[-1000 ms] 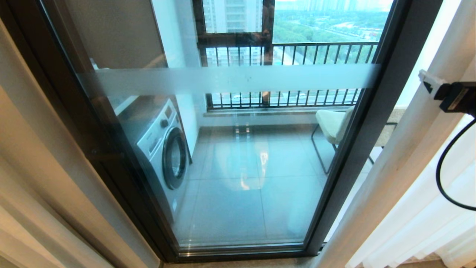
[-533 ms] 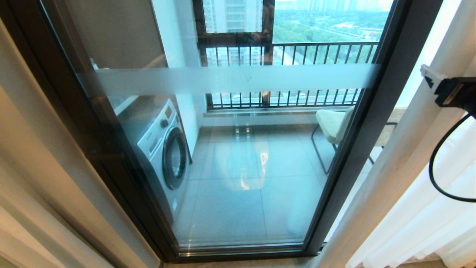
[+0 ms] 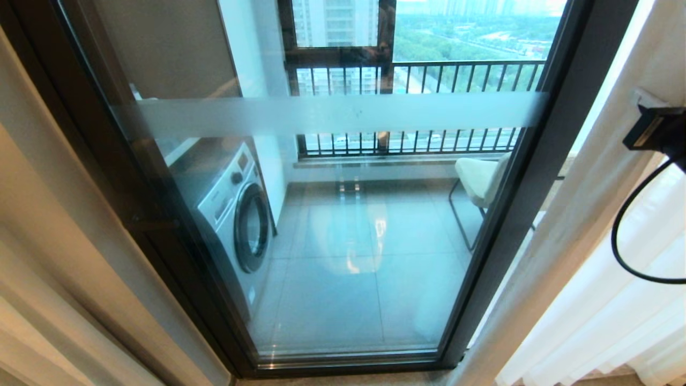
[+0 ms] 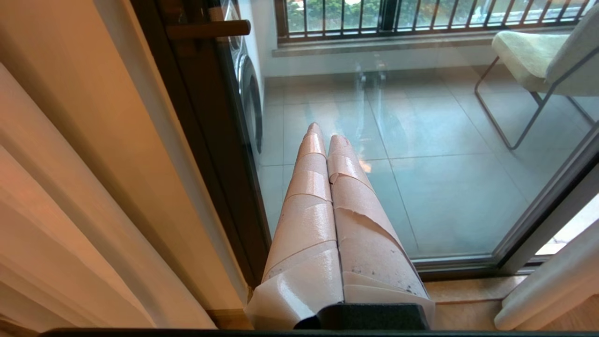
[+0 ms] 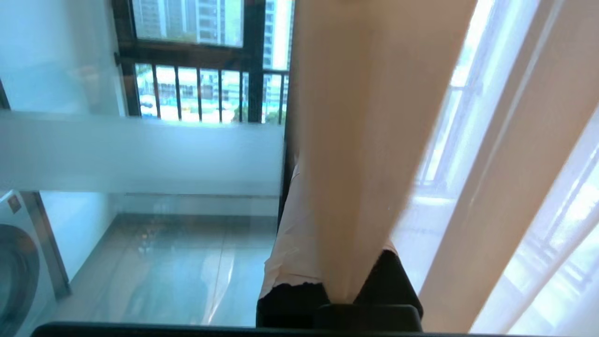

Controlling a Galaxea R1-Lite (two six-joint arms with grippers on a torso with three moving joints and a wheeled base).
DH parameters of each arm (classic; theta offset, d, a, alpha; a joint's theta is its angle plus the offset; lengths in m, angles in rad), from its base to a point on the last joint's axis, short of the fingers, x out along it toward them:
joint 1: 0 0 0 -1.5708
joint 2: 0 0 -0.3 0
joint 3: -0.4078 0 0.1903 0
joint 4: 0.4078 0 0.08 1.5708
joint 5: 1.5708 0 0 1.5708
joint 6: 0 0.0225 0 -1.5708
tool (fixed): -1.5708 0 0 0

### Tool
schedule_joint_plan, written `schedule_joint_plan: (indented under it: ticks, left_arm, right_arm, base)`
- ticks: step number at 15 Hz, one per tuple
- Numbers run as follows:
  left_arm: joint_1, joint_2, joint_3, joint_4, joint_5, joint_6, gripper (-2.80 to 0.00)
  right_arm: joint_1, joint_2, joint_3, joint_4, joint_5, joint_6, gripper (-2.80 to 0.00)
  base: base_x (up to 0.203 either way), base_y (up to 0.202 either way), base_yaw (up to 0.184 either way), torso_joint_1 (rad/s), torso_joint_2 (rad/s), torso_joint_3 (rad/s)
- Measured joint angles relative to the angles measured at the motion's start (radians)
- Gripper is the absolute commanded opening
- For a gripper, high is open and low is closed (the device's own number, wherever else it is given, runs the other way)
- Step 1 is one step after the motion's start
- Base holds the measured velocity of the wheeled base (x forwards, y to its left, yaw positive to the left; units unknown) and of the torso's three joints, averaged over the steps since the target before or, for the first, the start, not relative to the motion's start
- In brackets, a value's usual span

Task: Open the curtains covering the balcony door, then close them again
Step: Pull the inner curtains open on both sides

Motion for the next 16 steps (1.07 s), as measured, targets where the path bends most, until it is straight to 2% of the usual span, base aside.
schedule_joint_plan:
  ticks: [8, 16]
  left_arm:
    - [0.000, 0.000, 0.000, 0.000, 0.000, 0.000, -2.80]
    - [0.000, 0.000, 0.000, 0.000, 0.000, 0.000, -2.80]
  right_arm:
    - [0.003, -0.033, -0.021, -0.056, 0.007, 0.000, -2.80]
    - [0.023, -0.103, 0.025, -0.078, 0.014, 0.002, -2.80]
  base:
    - [0.000, 0.000, 0.000, 0.000, 0.00, 0.000]
    - [0.000, 0.000, 0.000, 0.000, 0.00, 0.000]
